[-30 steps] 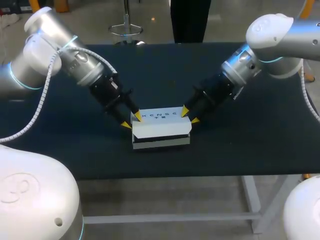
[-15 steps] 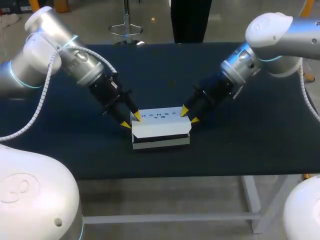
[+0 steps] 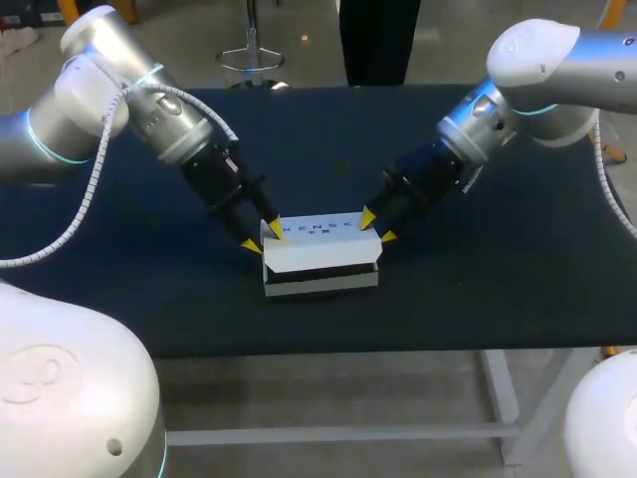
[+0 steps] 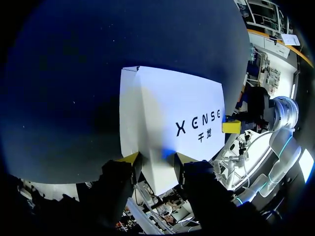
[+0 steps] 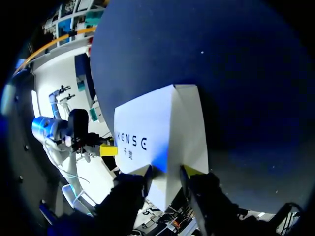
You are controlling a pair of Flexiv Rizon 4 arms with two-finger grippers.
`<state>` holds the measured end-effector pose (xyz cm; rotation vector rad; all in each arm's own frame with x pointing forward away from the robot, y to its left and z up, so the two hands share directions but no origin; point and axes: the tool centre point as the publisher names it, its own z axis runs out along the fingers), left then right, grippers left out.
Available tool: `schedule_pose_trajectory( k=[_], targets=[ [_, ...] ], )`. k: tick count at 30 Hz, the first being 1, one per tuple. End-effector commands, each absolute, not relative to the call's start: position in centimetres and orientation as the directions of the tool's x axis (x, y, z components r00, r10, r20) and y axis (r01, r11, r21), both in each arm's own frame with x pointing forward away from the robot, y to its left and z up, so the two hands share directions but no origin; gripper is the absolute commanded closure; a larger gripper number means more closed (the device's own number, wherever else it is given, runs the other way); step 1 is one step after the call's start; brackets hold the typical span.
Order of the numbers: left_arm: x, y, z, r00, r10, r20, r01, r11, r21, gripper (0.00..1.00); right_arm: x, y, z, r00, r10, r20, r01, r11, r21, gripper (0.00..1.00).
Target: Assemble the packaging by folding the flat box into shape, placing the metal phone stand inside, and closing the box properly
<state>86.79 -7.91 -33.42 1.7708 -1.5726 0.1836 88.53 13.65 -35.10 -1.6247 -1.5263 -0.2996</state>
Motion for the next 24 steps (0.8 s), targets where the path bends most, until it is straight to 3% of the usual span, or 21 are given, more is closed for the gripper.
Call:
schedule_pose_trajectory(
  k=[1, 24],
  targets=[
    [87.3, -8.33, -33.43, 0.24, -0.797, 0.554, -0.892, 0.044, 0.449, 0.55, 88.91, 13.98, -35.1, 0.224, 0.691, 0.687, 0.894, 0.135, -0.428, 0.58],
    [87.78, -7.81, -33.0, 0.282, -0.792, 0.542, -0.858, 0.046, 0.512, 0.56, 89.35, 14.17, -34.55, 0.232, 0.699, 0.676, 0.877, 0.151, -0.457, 0.57]
  ],
)
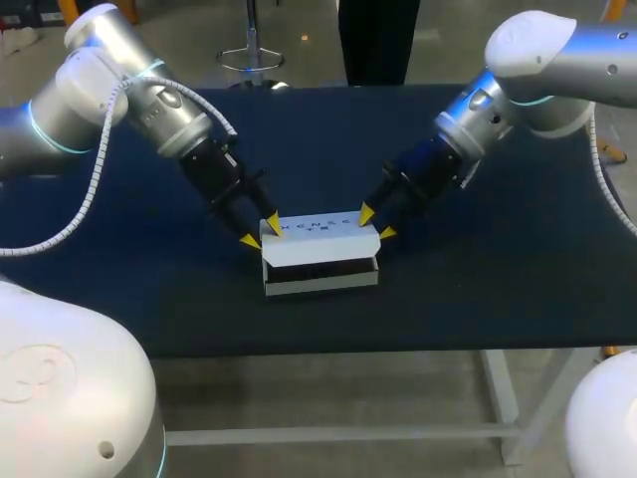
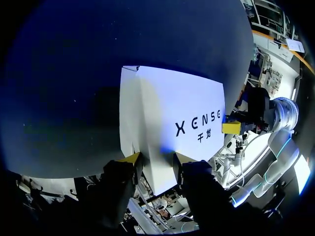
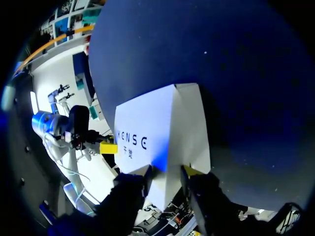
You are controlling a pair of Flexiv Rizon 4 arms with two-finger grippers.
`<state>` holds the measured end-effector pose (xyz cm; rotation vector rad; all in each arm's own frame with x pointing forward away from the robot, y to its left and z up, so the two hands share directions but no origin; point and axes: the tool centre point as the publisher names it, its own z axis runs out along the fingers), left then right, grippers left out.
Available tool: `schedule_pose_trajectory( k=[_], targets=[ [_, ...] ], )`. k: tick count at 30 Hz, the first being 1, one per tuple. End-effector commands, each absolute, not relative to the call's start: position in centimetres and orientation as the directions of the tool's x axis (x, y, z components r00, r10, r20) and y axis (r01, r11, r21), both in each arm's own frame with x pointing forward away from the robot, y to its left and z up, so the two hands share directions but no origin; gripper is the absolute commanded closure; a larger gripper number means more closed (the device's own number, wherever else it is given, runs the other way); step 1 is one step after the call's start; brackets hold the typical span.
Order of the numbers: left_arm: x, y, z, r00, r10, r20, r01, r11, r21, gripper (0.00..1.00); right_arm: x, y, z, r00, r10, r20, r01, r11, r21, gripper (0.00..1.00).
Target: Assemble the packaging by folding the flat box into shape, placing the metal phone stand inside, and closing the box properly
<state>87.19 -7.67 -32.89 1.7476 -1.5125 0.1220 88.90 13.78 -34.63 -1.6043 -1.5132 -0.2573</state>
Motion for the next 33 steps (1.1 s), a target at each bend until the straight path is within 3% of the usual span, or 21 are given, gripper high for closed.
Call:
schedule_pose_trajectory(
  k=[1, 33],
  targets=[
    [87.82, -7.79, -33.0, 0.283, -0.792, 0.541, -0.856, 0.045, 0.515, 0.56, 89.37, 14.19, -34.55, 0.233, 0.699, 0.676, 0.876, 0.151, -0.459, 0.57],
    [87.96, -7.68, -32.32, 0.299, -0.806, 0.51, -0.802, 0.077, 0.592, 0.58, 89.42, 13.98, -34.34, 0.268, 0.681, 0.681, 0.847, 0.171, -0.503, 0.6]
  ],
)
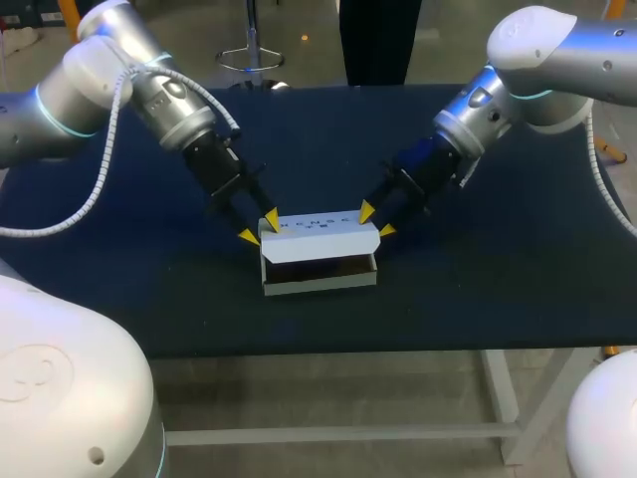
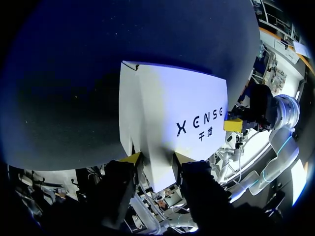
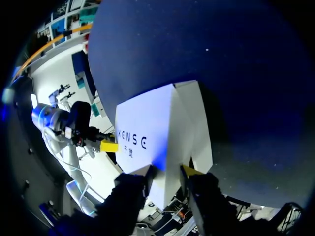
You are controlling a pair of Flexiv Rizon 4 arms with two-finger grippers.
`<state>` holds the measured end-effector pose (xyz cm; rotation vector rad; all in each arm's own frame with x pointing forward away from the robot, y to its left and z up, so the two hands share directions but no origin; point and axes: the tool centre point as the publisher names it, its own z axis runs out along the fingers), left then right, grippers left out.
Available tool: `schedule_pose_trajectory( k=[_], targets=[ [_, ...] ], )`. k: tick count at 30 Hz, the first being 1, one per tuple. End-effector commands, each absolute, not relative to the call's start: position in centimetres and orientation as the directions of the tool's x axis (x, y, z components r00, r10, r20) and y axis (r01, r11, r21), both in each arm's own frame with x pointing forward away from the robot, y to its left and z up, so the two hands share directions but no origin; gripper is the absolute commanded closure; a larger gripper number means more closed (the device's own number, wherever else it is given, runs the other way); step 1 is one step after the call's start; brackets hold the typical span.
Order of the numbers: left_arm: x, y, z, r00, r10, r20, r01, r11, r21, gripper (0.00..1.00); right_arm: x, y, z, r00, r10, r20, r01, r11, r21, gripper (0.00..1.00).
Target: Assemble the packaging by folding the flat box into shape, placing the metal phone stand inside, and closing the box properly
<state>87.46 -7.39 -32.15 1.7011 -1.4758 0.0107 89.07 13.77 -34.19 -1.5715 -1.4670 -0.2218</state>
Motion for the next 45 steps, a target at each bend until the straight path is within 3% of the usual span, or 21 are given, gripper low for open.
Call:
schedule_pose_trajectory(
  k=[1, 10, 28, 31, 36, 45],
  targets=[
    [87.96, -7.68, -32.32, 0.299, -0.807, 0.509, -0.802, 0.077, 0.593, 0.58, 89.42, 13.97, -34.35, 0.268, 0.681, 0.681, 0.846, 0.172, -0.504, 0.6],
    [87.82, -7.74, -32.36, 0.297, -0.814, 0.499, -0.813, 0.058, 0.579, 0.51, 89.42, 13.98, -34.35, 0.267, 0.681, 0.682, 0.845, 0.174, -0.505, 0.58],
    [87.82, -7.74, -32.36, 0.297, -0.814, 0.499, -0.813, 0.058, 0.579, 0.51, 89.42, 13.98, -34.35, 0.267, 0.681, 0.682, 0.845, 0.174, -0.505, 0.55],
    [87.82, -7.74, -32.36, 0.297, -0.814, 0.499, -0.813, 0.058, 0.579, 0.5, 89.42, 13.98, -34.35, 0.267, 0.681, 0.682, 0.845, 0.174, -0.505, 0.58],
    [87.82, -7.74, -32.36, 0.297, -0.814, 0.499, -0.813, 0.058, 0.579, 0.51, 89.42, 13.98, -34.35, 0.267, 0.681, 0.682, 0.845, 0.174, -0.505, 0.71],
    [87.87, -7.8, -32.28, 0.294, -0.815, 0.5, -0.814, 0.061, 0.578, 0.49, 89.42, 13.98, -34.35, 0.267, 0.681, 0.682, 0.845, 0.174, -0.505, 0.6]
  ],
)
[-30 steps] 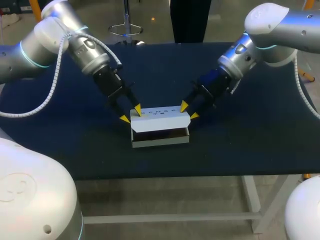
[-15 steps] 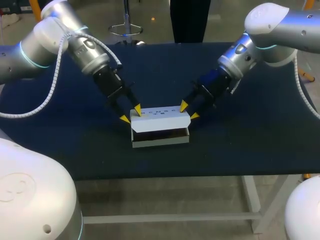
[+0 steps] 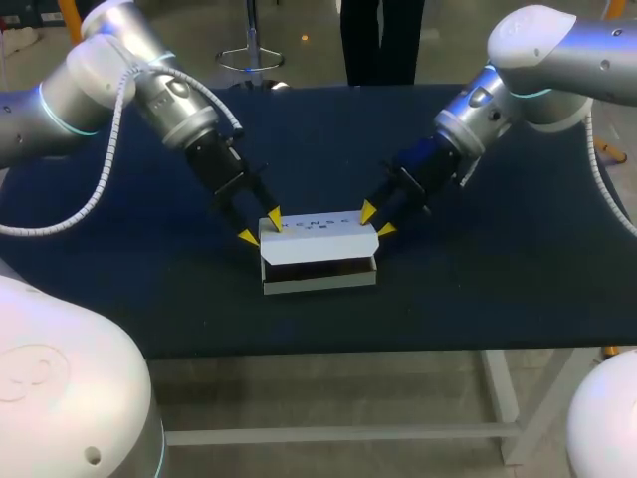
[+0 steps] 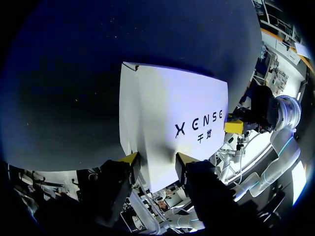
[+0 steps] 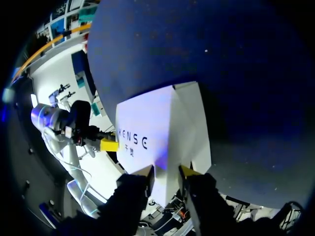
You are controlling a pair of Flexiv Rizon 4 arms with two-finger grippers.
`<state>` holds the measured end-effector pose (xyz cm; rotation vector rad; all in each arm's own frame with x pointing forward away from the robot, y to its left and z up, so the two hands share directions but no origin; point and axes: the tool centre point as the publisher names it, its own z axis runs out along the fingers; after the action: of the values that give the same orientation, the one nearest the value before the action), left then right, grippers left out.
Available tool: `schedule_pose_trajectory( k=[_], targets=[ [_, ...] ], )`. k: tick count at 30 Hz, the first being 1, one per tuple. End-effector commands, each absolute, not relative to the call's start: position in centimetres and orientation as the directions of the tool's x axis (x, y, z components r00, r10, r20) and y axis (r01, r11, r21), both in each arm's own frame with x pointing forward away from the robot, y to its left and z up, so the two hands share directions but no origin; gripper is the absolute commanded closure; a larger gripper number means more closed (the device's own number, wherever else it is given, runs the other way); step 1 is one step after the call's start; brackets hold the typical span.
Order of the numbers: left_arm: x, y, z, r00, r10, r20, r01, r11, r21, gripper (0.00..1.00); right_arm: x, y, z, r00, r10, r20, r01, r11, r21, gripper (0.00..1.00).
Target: Assemble the packaging by folding the flat box into shape, placing the metal phone stand inside, and closing the box properly
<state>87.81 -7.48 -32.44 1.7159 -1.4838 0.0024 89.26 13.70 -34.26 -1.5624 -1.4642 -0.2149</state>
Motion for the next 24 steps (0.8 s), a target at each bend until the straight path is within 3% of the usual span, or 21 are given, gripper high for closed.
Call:
schedule_pose_trajectory(
  k=[1, 24],
  targets=[
    [87.88, -7.82, -32.26, 0.293, -0.815, 0.5, -0.813, 0.063, 0.578, 0.49, 89.42, 13.98, -34.35, 0.267, 0.681, 0.682, 0.845, 0.174, -0.505, 0.59],
    [88.13, -7.59, -32.33, 0.299, -0.811, 0.503, -0.802, 0.072, 0.593, 0.44, 89.79, 13.41, -34.51, 0.314, 0.691, 0.651, 0.815, 0.156, -0.559, 0.42]
  ],
)
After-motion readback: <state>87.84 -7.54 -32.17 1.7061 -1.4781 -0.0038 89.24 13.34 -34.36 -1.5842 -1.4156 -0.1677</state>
